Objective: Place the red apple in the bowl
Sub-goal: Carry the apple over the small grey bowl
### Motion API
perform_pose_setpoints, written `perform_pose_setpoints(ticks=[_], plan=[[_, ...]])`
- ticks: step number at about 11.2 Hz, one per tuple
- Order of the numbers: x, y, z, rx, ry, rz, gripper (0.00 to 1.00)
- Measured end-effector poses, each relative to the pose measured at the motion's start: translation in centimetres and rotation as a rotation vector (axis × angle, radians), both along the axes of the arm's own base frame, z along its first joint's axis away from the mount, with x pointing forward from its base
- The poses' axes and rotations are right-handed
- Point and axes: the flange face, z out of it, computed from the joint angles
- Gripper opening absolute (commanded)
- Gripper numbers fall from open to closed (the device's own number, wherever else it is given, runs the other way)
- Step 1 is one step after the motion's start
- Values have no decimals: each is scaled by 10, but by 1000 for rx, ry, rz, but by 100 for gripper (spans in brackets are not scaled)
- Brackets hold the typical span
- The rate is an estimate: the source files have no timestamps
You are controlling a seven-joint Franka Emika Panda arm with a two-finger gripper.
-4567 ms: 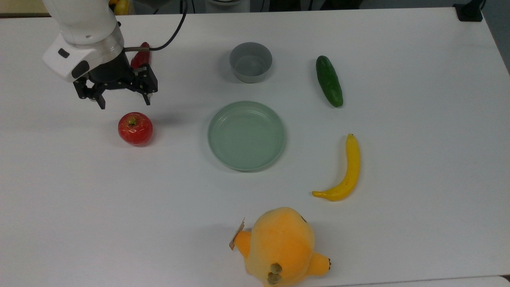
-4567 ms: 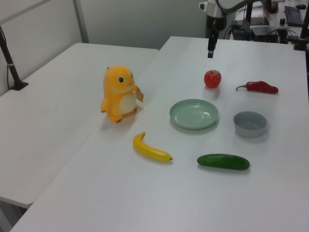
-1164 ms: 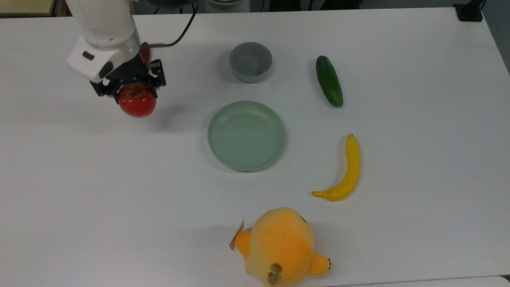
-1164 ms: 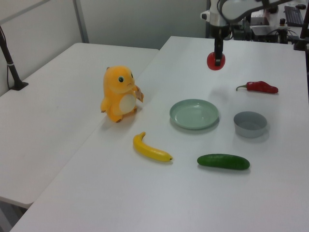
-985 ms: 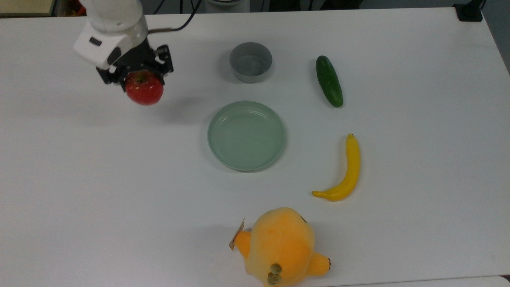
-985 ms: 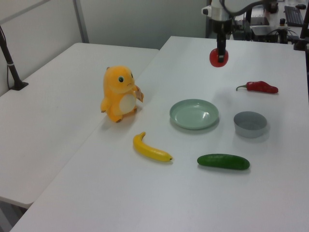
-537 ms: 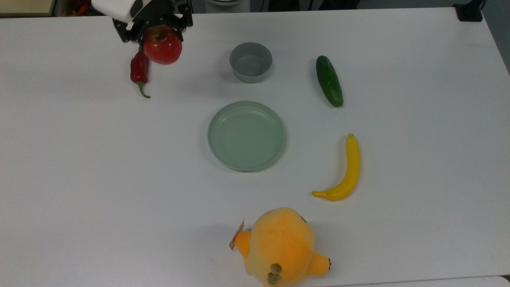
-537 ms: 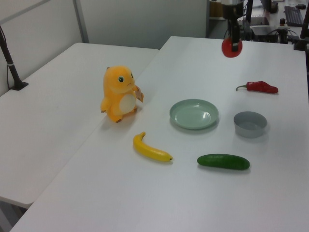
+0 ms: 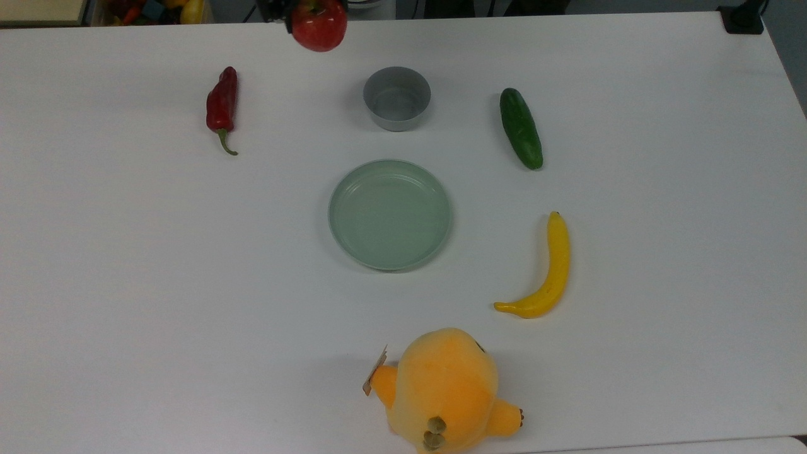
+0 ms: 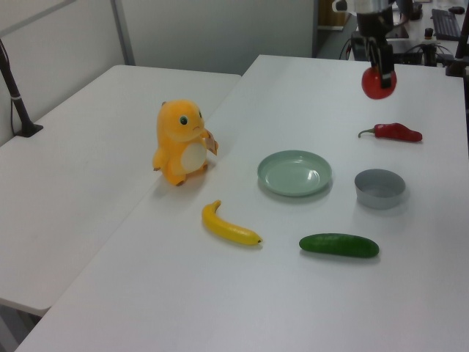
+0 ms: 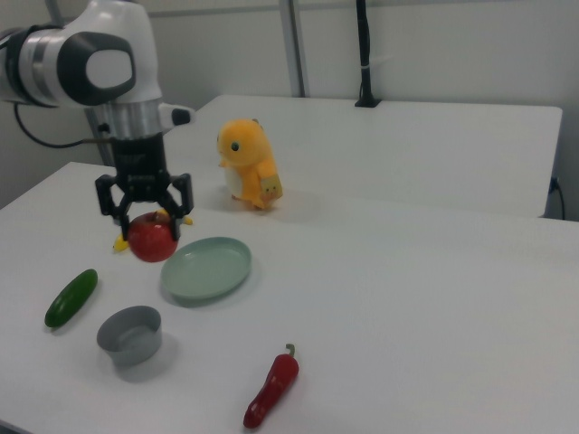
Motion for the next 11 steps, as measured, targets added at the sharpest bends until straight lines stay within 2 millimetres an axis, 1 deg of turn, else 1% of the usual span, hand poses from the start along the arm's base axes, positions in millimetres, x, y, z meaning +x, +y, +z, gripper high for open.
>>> perform_pose_setpoints(ticks=[1,3,4,5,8,11], plan=[[-8,12,-9,-8,20,-8,21],[-20,34,-36,-30,76,-30,21],[-24,41,-48,-32,95,-32,21],[-25,44,-56,-27,96,-42,21],[-28,57,-94,-25,59,-99,21],[-36,82,-136,-37,-13,-164,21]])
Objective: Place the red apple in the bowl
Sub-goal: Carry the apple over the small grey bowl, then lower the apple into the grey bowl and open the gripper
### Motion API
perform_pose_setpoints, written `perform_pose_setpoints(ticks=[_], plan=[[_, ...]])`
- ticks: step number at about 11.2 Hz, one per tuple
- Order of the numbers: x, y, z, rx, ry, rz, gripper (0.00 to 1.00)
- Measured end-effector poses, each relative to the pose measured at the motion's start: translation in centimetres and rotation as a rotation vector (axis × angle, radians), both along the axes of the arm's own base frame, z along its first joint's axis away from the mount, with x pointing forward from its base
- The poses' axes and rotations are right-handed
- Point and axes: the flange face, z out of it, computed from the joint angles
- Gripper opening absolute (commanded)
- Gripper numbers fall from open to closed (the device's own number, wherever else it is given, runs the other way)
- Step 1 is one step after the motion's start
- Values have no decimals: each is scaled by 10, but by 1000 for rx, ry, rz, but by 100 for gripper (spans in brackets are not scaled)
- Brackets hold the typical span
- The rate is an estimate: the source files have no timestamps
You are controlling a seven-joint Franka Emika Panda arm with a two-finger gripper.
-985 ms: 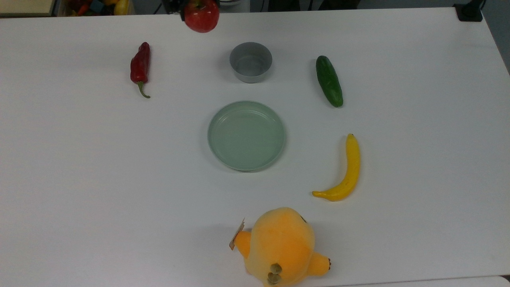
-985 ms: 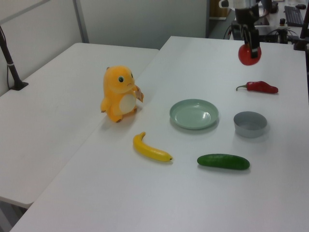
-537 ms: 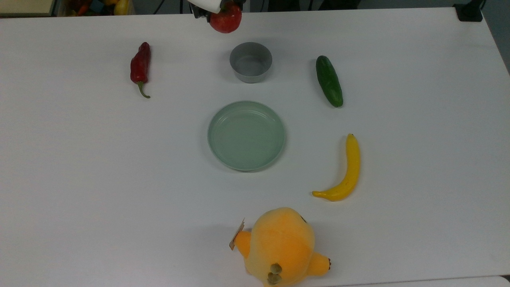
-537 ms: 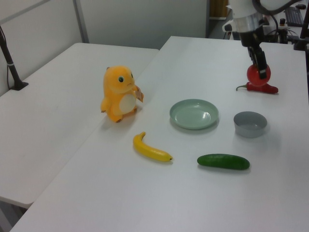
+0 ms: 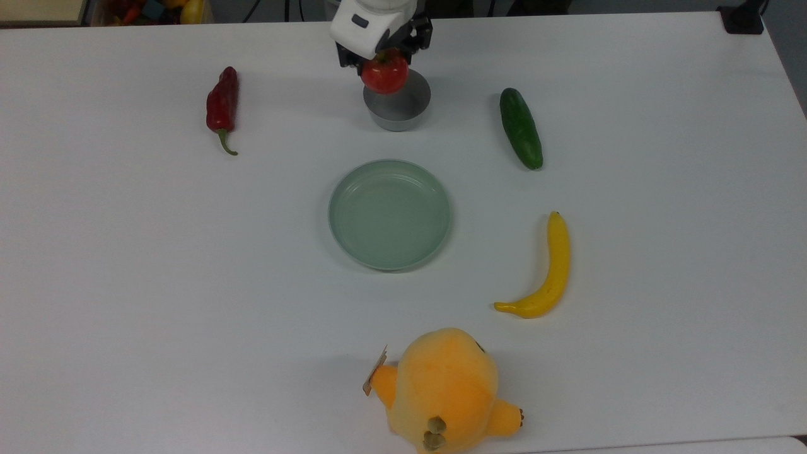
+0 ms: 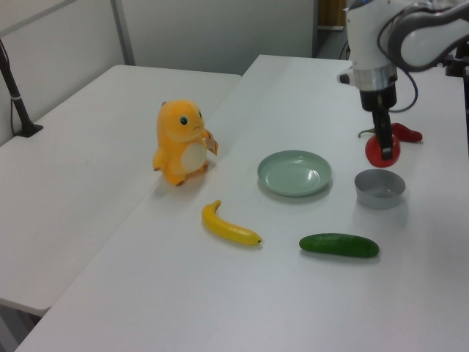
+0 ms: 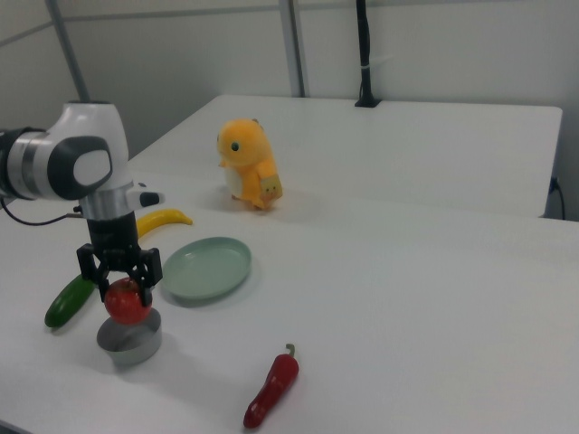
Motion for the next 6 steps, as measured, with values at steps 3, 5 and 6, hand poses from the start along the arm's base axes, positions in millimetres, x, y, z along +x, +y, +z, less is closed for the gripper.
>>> perform_pose_setpoints(ticks=[3,5,6], plan=[[-6,14,-24,-1,-68,-50,21],[-13,22,-39,-1,-88,-63,23],[-16,24,-46,2,-105,-73,26]])
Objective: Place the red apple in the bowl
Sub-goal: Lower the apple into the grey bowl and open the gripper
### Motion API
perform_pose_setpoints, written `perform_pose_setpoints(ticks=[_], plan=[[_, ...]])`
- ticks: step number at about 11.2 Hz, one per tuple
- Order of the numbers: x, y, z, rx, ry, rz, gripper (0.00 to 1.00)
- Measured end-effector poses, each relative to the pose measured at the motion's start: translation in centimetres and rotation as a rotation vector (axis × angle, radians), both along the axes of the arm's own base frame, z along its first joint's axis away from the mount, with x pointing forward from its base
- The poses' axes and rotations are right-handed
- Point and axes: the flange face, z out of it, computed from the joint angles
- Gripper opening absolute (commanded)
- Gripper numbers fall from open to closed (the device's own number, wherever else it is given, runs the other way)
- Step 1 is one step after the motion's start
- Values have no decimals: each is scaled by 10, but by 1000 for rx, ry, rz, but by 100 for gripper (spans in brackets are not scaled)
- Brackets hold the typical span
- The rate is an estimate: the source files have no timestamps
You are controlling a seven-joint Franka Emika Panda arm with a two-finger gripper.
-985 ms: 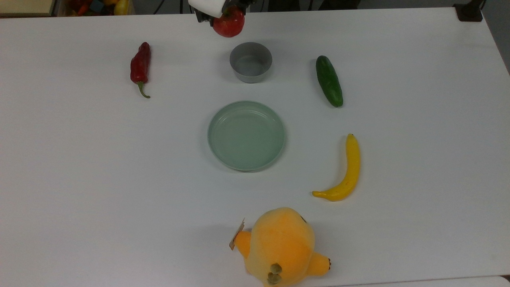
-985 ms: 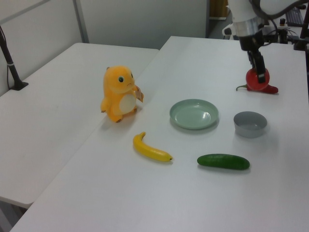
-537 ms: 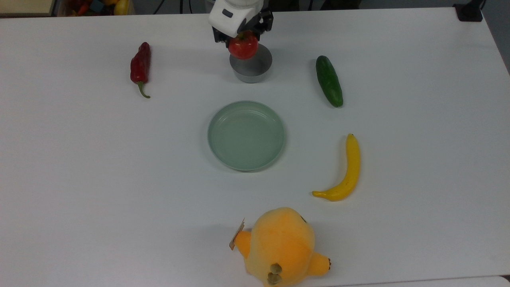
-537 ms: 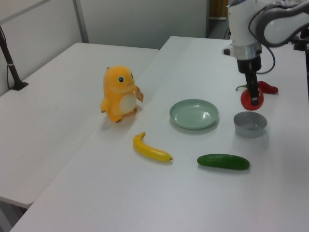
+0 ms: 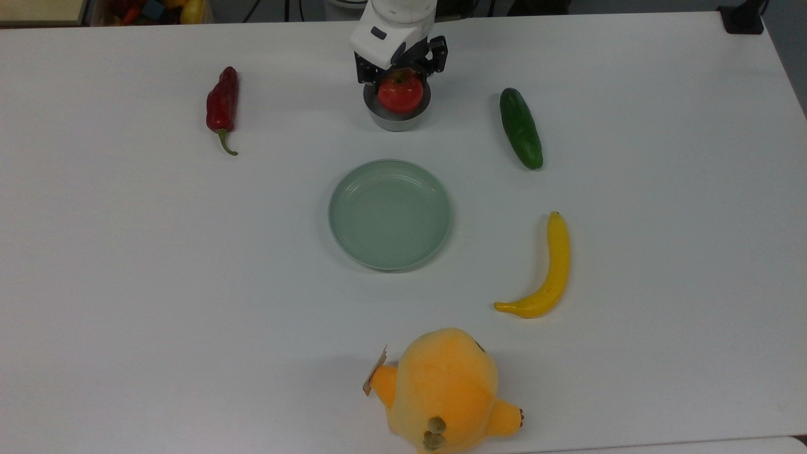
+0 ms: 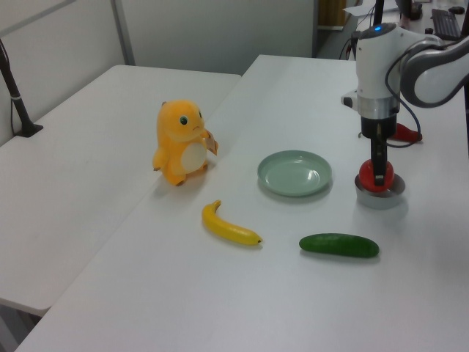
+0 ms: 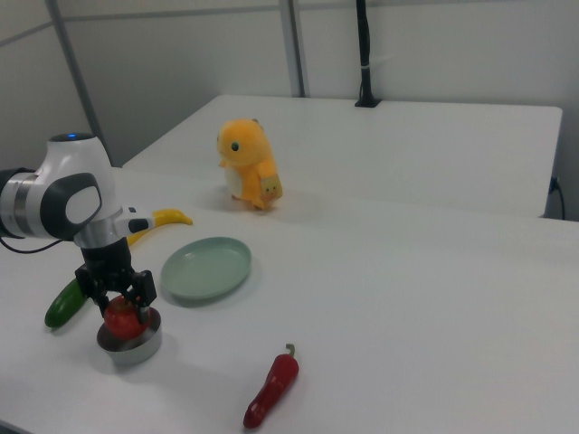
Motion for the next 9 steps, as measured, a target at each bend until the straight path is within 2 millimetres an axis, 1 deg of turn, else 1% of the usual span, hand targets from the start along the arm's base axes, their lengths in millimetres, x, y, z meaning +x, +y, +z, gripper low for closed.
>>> perform_pose_setpoints(ticks=[1,3,4,5,9], plan=[[-1,0,-3,1,-5,-4,35],[-4,-1,-8,-2,0,-17,76],[-4,-2,-7,-2,-1,-26,91],[-3,-3,-7,-3,-1,-35,99],[-3,-4,-6,-4,-4,-44,100]])
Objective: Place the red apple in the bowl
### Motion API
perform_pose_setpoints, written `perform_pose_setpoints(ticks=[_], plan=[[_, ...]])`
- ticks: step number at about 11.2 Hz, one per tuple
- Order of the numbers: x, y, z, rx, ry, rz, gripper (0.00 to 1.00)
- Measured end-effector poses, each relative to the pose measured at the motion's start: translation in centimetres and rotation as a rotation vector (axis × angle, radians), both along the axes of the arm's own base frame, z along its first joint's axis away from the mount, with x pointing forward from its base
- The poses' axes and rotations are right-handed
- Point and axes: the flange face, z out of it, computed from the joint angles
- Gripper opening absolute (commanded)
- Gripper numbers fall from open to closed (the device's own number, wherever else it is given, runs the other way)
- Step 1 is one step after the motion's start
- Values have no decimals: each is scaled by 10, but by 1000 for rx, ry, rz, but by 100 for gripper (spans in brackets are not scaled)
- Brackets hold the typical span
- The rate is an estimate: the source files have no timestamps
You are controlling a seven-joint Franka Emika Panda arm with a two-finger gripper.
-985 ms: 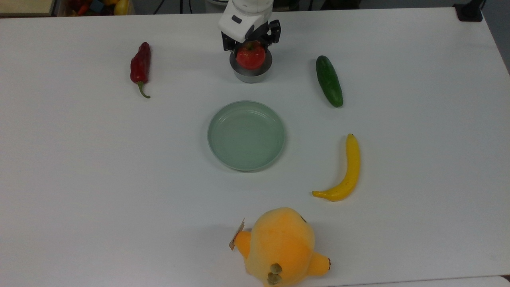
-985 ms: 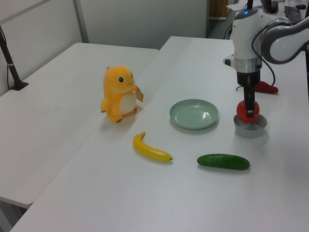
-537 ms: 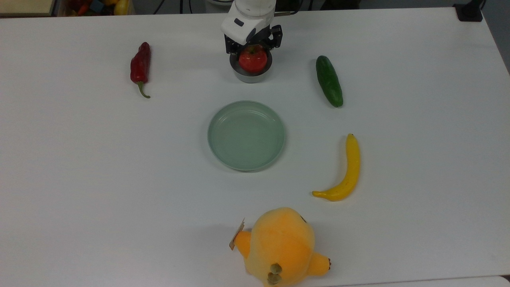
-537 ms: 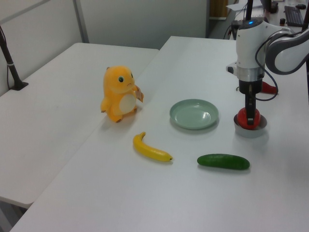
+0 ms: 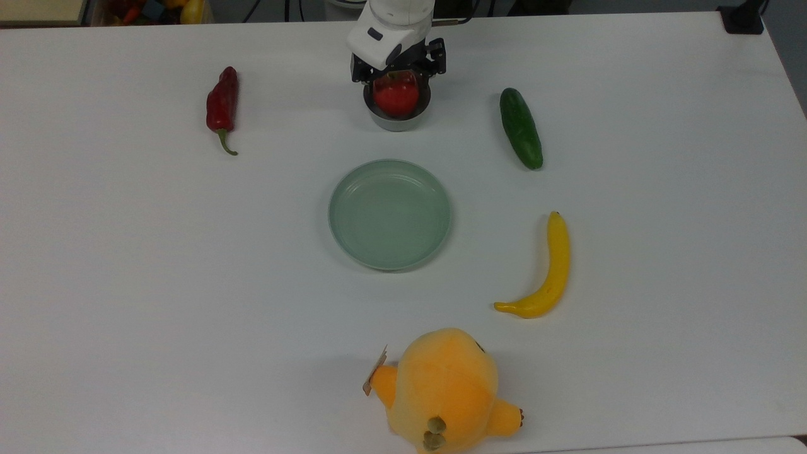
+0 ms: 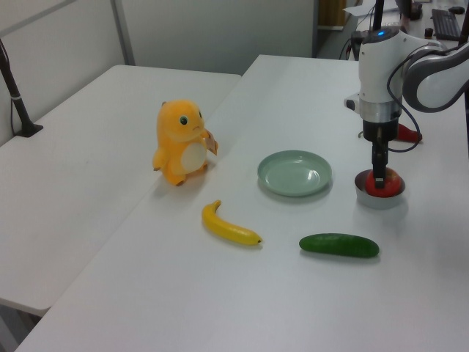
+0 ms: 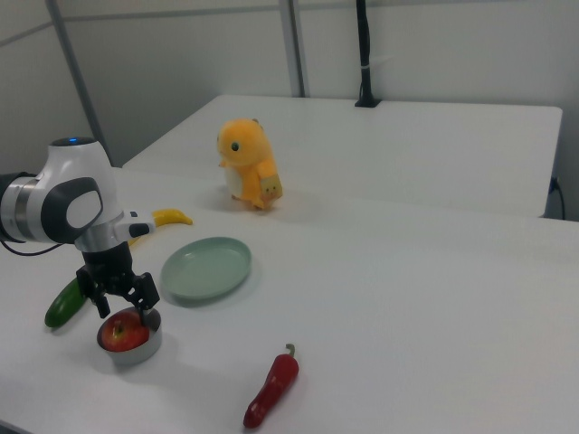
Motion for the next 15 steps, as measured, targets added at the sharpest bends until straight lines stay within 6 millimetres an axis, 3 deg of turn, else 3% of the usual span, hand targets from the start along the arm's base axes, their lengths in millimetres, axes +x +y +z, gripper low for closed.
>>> perform_pose_setpoints(ticks=[3,6,11,15], plan=[[2,-1,7,-3,9,-5,100],[12,-5,36,-7,20,-20,100],[50,-29,158,13,-73,-83,100],[61,-65,249,63,-144,-163,100]])
